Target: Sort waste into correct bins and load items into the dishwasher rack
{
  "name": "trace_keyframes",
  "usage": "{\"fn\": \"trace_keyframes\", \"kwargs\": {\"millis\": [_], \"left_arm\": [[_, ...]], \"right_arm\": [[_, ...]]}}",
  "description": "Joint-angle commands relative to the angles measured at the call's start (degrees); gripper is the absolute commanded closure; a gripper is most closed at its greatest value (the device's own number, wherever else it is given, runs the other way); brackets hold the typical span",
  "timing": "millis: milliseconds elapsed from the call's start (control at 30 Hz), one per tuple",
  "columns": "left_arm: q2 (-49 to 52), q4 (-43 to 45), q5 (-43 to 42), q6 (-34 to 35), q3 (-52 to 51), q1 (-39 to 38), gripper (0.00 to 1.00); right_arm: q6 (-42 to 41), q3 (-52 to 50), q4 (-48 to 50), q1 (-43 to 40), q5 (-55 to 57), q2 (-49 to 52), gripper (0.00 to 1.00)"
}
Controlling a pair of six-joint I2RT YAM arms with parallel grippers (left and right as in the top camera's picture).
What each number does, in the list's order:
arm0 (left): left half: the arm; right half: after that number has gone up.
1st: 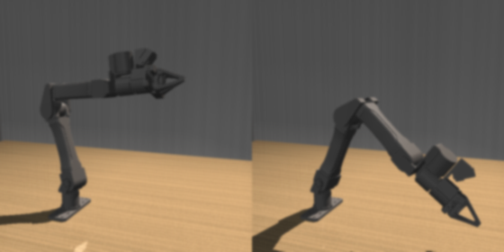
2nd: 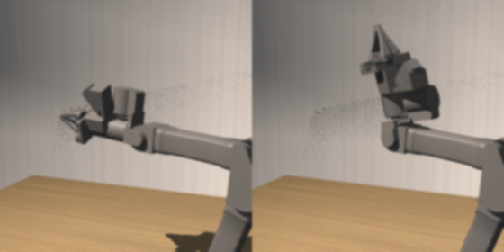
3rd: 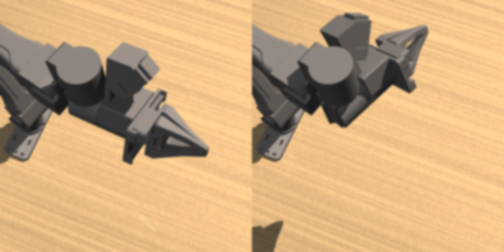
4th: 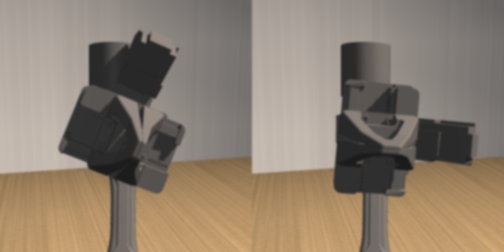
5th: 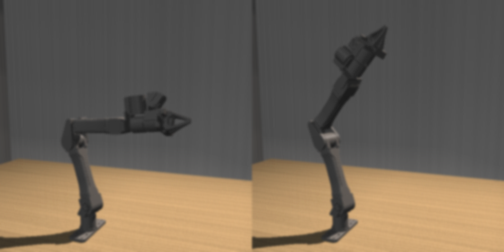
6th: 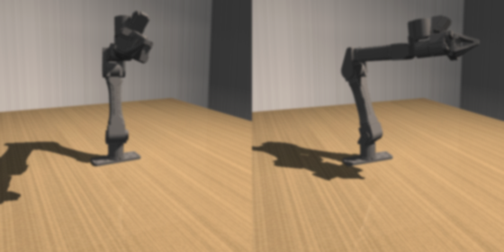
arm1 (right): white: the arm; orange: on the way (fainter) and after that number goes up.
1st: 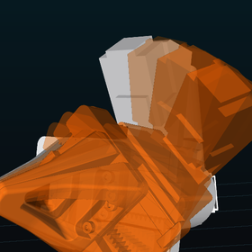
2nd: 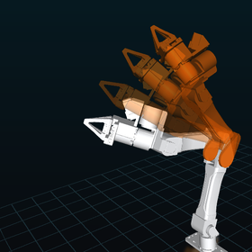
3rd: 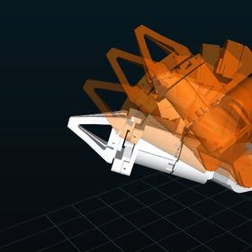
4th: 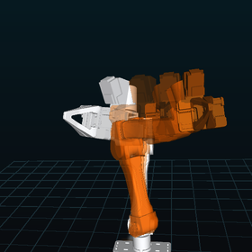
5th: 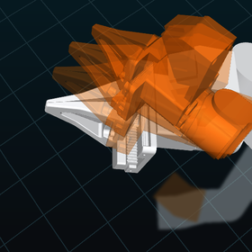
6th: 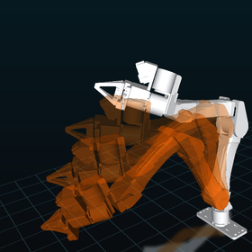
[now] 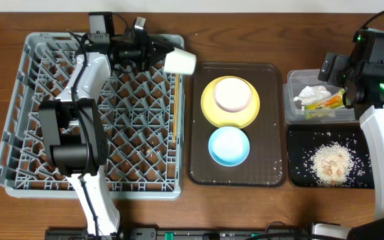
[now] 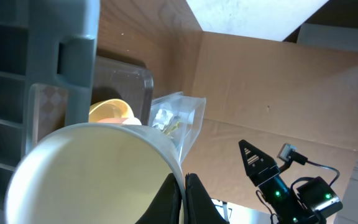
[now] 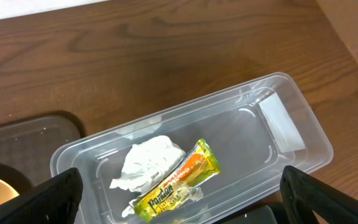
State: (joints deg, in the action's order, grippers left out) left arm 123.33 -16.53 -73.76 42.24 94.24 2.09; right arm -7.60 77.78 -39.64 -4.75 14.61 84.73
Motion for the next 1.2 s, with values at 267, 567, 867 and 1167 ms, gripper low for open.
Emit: {"fn": "trace_keyframes", "kwargs": {"millis": [267, 567, 867, 1167], "left_arm": [[0.8, -1.1, 5.5, -0.5, -1.0, -0.1, 0.94], [0.8, -3.7, 12.7, -5.4, -1.1, -0.1, 0.94], [0.8, -7.1, 18.0, -10.4, -1.1, 0.9, 0.92], [0.8, -10.6, 25.3, -12.9, -1.1, 1.4, 0.83]], "right_arm": [[-0.5, 0.5, -0.1, -0.3, 0.1, -0.7, 0.01], [-0.5, 0.5, 0.0, -0.3, 0.1, -0.7, 0.01], [-0.5, 0.5, -0.1, -0.3, 0.1, -0.7, 0.01], [-0.5, 0.5, 0.0, -0.3, 0.1, -0.7, 0.01]]}}
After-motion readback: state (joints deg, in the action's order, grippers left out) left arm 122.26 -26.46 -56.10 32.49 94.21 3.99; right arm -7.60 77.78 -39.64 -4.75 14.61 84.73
